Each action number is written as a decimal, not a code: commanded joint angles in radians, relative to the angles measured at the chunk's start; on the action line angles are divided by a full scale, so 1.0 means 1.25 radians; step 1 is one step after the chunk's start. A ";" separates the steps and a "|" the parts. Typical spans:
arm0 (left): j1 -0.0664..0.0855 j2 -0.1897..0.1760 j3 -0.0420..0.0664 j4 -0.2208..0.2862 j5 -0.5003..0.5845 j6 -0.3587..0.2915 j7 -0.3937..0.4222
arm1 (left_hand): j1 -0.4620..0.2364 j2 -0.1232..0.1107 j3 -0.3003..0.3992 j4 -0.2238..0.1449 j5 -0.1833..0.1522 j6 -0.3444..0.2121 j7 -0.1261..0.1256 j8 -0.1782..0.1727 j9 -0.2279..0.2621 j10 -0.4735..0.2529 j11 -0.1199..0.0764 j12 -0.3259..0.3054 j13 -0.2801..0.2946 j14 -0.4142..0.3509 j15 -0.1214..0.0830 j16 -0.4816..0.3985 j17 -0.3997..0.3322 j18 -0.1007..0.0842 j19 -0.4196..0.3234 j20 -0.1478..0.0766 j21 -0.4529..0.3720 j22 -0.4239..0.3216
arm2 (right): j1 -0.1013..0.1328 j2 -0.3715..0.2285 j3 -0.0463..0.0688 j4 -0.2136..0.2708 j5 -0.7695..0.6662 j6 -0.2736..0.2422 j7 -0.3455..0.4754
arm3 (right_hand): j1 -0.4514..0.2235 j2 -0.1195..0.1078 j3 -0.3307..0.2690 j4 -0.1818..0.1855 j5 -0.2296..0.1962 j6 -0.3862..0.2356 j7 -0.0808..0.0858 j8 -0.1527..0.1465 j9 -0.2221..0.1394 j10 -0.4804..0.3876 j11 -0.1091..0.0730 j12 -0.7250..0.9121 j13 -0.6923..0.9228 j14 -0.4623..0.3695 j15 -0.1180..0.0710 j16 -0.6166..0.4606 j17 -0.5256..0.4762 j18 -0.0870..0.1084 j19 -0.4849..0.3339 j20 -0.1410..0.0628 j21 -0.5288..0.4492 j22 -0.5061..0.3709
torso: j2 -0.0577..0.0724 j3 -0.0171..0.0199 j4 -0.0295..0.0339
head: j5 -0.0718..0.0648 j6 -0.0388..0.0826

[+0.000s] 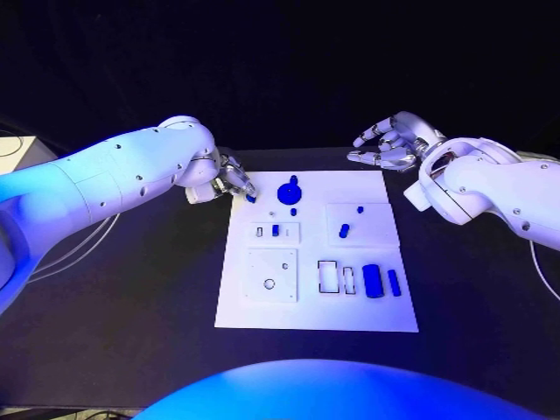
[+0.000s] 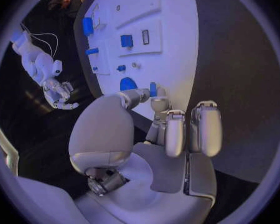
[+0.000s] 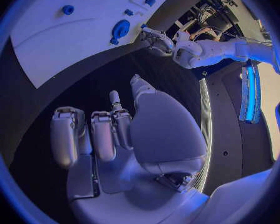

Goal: Assemble the parts on the task board

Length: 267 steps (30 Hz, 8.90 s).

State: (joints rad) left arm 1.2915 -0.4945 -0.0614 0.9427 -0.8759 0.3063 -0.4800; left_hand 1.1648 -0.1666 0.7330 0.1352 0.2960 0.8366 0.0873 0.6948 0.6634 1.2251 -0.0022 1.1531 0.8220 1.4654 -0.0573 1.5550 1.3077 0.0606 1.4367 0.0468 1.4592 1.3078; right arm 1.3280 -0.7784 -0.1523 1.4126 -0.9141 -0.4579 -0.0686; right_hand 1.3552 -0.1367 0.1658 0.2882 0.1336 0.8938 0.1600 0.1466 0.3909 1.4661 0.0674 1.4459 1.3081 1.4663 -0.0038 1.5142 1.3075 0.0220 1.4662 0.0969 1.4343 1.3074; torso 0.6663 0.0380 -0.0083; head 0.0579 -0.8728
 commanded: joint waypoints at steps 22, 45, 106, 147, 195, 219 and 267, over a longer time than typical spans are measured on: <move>-0.014 -0.154 -0.013 0.320 0.006 -0.227 -0.032 | -0.060 -0.014 0.126 -0.124 0.095 0.050 -0.028 0.021 0.067 0.057 -0.016 0.047 0.078 0.078 -0.017 0.001 0.190 -0.016 0.025 -0.009 0.019 0.084 | -0.002 -0.009 -0.001 -0.005 -0.002 0.004 0.009 | -0.006 0.001 0.002 0.001 0.005 -0.005 0.001 0.003 0.001 0.009 0.007 -0.004 0.134 0.057 0.003 -0.004 0.106 0.010 0.034 0.004 -0.005 0.133 | -0.006 0.0009 0.0042 | 0.008 0.000; -0.039 -0.154 -0.057 0.360 -0.063 -0.205 -0.066 | -0.063 -0.014 0.127 -0.125 0.097 0.053 -0.028 0.022 0.067 0.063 -0.017 0.053 0.087 0.077 -0.018 -0.001 0.187 -0.016 0.025 -0.010 0.019 0.083 | -0.006 -0.009 -0.001 -0.005 -0.001 0.004 0.010 | -0.006 0.001 0.002 0.001 0.005 -0.005 0.001 0.003 0.001 0.009 0.007 -0.004 0.134 0.057 0.003 -0.004 0.106 0.010 0.034 0.004 -0.005 0.133 | -0.004 0.0012 0.0033 | 0.010 0.000; -0.048 -0.131 -0.064 0.353 -0.091 -0.142 -0.077 | -0.107 -0.019 0.104 -0.108 0.089 0.067 -0.040 0.033 0.064 0.083 -0.025 0.069 0.117 0.079 -0.023 0.002 0.193 -0.017 0.026 -0.015 0.019 0.086 | -0.008 -0.011 -0.001 -0.005 -0.001 0.004 0.011 | -0.009 0.000 0.002 0.001 0.005 -0.006 0.001 0.005 0.001 0.008 0.007 -0.005 0.133 0.057 0.003 -0.004 0.106 0.010 0.033 0.004 -0.007 0.131 | -0.004 0.0017 0.0018 | 0.007 0.000; -0.048 -0.137 -0.063 0.337 -0.099 -0.153 -0.081 | -0.181 -0.044 -0.185 0.048 0.068 0.091 -0.046 0.029 0.002 0.080 -0.029 0.062 0.128 0.079 -0.028 0.003 0.193 -0.017 0.029 -0.021 0.016 0.088 | -0.008 -0.013 -0.001 -0.004 -0.001 0.002 0.012 | -0.012 -0.001 0.002 0.001 0.005 -0.008 0.001 0.007 0.001 0.006 0.007 -0.007 0.131 0.056 0.003 -0.006 0.104 0.011 0.032 0.004 -0.010 0.129 | -0.004 0.0011 0.0022 | 0.002 0.000; -0.057 -0.144 -0.022 0.374 -0.195 -0.491 0.431 | 0.196 -0.054 -0.118 -0.056 0.044 -0.169 0.077 -0.076 -0.144 -0.354 0.091 -0.323 -0.321 -0.336 0.080 -0.367 -0.371 0.097 -0.417 0.073 -0.387 -0.399 | -0.013 -0.014 -0.001 -0.005 0.008 -0.011 0.031 | -0.011 0.001 0.005 -0.001 0.007 -0.010 0.001 0.009 0.001 -0.010 0.007 -0.029 0.114 0.051 0.002 -0.017 0.084 0.019 0.018 0.004 -0.045 0.107 | -0.003 0.0012 0.0019 | -0.012 0.000; -0.089 -0.019 -0.061 0.217 -0.515 -0.423 0.429 | 0.159 -0.079 -0.127 -0.092 0.022 -0.093 0.053 -0.145 -0.246 -0.391 0.100 -0.376 -0.406 -0.318 0.088 -0.302 -0.388 0.098 -0.430 0.082 -0.366 -0.375 | -0.013 -0.008 -0.001 -0.010 0.058 -0.078 0.110 | 0.001 -0.034 0.107 -0.002 0.056 -0.058 0.005 0.060 0.013 -0.343 0.009 -0.561 -0.369 -0.127 0.004 -0.552 -0.431 0.129 -0.183 0.005 -0.811 -0.425 | -0.003 0.0029 0.0017 | -0.021 0.000; -0.089 -0.004 -0.062 0.194 -0.529 -0.378 0.405 | 0.156 -0.026 -0.101 -0.118 0.004 0.072 0.037 -0.234 -0.271 -0.203 0.064 -0.478 -0.519 -0.221 0.058 -0.172 -0.346 0.076 -0.330 0.059 -0.262 -0.253 | -0.013 -0.002 -0.001 -0.016 0.067 -0.074 0.120 | -0.013 -0.062 0.182 -0.007 0.058 -0.077 0.027 0.106 0.010 -0.364 0.037 -0.773 -0.709 -0.168 0.036 -0.905 -0.487 0.128 -0.180 0.037 -1.041 -0.673 | -0.004 0.0026 0.0025 | -0.021 0.000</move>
State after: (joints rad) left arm 1.1816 -0.5006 -0.1374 1.1824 -1.5527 -0.1642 0.0083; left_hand 1.3623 -0.2095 0.6089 -0.0083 0.3049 0.9189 0.1336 0.4078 0.3235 0.9666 0.0781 0.5604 0.1729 1.1821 0.0162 1.3357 0.8732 0.1695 1.0197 0.1216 1.1267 0.9890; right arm 1.3120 -0.7820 -0.1537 1.3934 -0.8292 -0.5579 0.0707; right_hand 1.3374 -0.2057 0.3867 0.2799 0.2013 0.7989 0.1873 0.2745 0.4052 1.0020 0.1138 0.4848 0.4225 1.2536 0.0373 0.3854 0.6995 0.1704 1.2357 0.1418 0.1403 0.4671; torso 0.6607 0.0409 -0.0052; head 0.0321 -0.8727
